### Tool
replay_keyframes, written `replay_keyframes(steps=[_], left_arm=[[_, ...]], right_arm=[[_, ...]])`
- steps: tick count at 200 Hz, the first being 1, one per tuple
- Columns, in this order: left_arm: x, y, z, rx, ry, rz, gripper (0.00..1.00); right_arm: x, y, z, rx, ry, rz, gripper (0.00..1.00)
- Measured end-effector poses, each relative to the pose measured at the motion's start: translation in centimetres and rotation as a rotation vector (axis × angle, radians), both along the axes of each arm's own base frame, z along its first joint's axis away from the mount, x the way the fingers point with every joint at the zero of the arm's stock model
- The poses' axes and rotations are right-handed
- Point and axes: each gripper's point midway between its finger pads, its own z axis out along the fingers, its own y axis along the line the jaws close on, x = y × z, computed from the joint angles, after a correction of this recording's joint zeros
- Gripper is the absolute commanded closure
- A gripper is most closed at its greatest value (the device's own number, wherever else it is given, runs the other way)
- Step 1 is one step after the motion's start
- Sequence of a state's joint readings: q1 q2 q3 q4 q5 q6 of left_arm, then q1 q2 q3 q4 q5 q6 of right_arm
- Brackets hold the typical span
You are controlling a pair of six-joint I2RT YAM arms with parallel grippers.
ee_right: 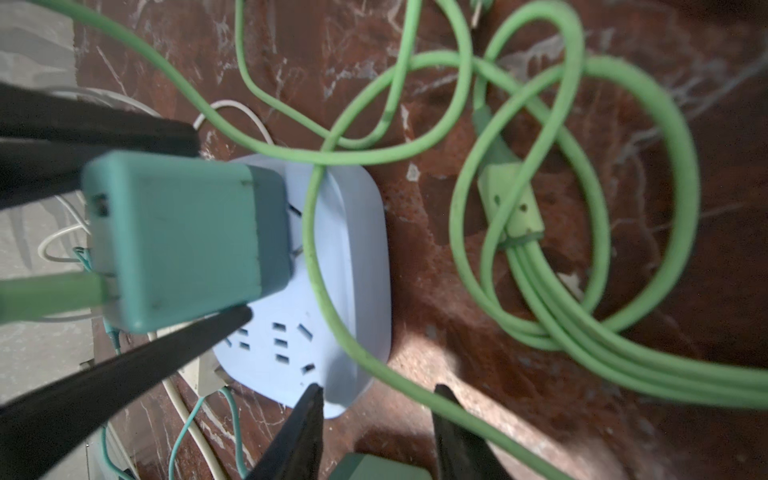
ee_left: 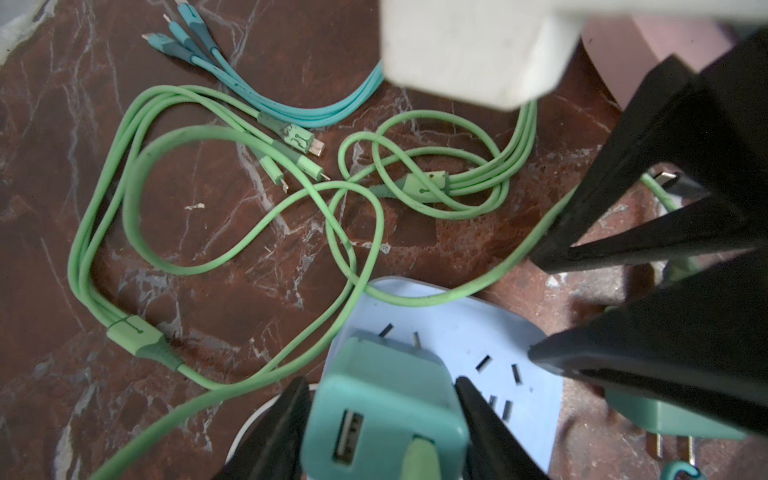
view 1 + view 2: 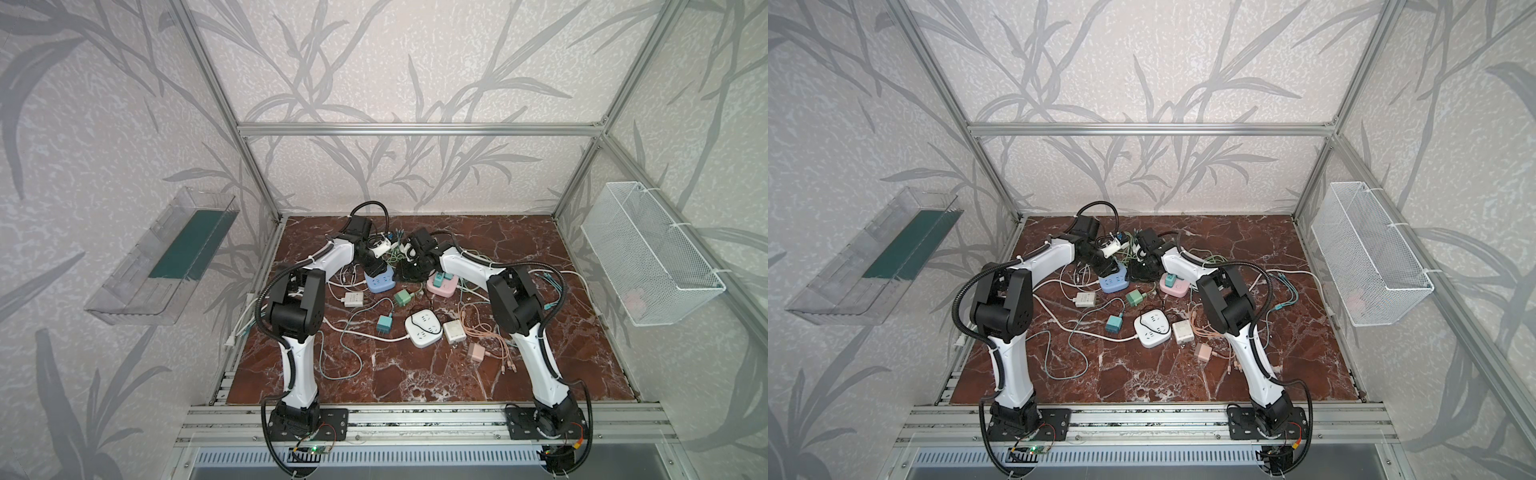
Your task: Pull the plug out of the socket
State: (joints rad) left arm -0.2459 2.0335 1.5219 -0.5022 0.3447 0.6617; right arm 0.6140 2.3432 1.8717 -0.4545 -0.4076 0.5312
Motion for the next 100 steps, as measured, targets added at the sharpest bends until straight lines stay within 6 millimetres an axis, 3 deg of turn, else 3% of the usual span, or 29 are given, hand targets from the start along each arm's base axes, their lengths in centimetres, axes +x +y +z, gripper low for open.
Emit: replay_keyframes(steps=[53,100], left_arm=[[-0.3,-0.3,-0.1,-0.012,0.009,-0.020,0.52],[-0.3,-0.4,-0.1,-0.022,0.013,-0.024,0.64]], right_arm=[[0.5,1.0,-0.1,0.038,0.018,-0.005,0.55],[0.5,1.6,-0.6,0.067,0.048,-0.007,0.55]])
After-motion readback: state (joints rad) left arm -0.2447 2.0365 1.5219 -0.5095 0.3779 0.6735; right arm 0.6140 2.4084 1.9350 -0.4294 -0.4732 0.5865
